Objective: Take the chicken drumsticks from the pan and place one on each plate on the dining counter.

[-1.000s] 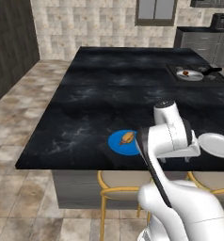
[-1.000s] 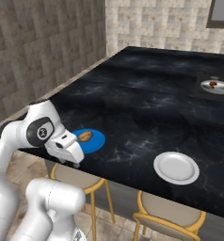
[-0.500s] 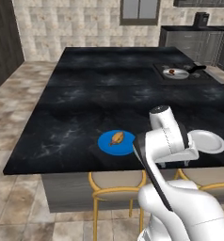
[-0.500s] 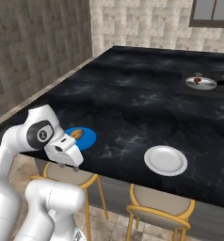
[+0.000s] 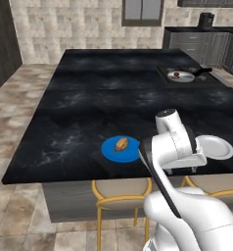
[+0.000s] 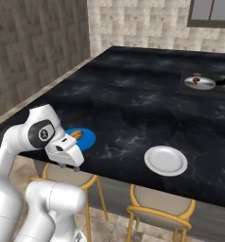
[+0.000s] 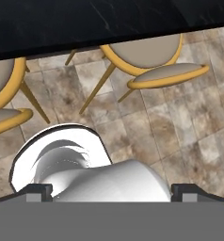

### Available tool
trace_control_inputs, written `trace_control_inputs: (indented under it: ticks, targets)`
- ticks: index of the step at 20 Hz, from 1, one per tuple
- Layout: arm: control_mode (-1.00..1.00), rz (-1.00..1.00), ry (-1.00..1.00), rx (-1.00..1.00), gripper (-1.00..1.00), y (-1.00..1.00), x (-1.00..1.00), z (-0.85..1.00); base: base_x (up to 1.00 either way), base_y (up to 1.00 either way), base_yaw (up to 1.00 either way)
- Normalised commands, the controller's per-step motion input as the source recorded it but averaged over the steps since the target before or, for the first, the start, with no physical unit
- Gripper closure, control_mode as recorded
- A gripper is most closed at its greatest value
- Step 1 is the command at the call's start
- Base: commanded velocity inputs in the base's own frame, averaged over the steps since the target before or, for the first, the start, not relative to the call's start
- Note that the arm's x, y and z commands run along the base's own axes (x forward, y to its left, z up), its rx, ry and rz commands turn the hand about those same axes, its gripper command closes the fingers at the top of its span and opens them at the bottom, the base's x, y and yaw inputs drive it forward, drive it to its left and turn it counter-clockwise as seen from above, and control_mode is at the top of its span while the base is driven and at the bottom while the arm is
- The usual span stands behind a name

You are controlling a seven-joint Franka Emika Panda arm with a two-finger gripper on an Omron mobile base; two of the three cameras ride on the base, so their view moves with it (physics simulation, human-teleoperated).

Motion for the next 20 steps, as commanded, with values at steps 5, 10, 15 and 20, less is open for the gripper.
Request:
trace_control_inputs:
  ticks: [5,10,15,20]
  targets:
    - [1.0,0.0,0.0,0.0,-1.0,0.0,0.0,0.0,0.0,-0.99,-0.39]
    - [1.0,0.0,0.0,0.0,-1.0,0.0,0.0,0.0,-0.04,-0.37,-0.71]
    - [1.0,0.0,0.0,0.0,-1.0,0.0,0.0,0.0,-0.73,-0.13,0.23]
    - [1.0,0.0,0.0,0.0,-1.0,0.0,0.0,0.0,-0.77,-0.14,0.51]
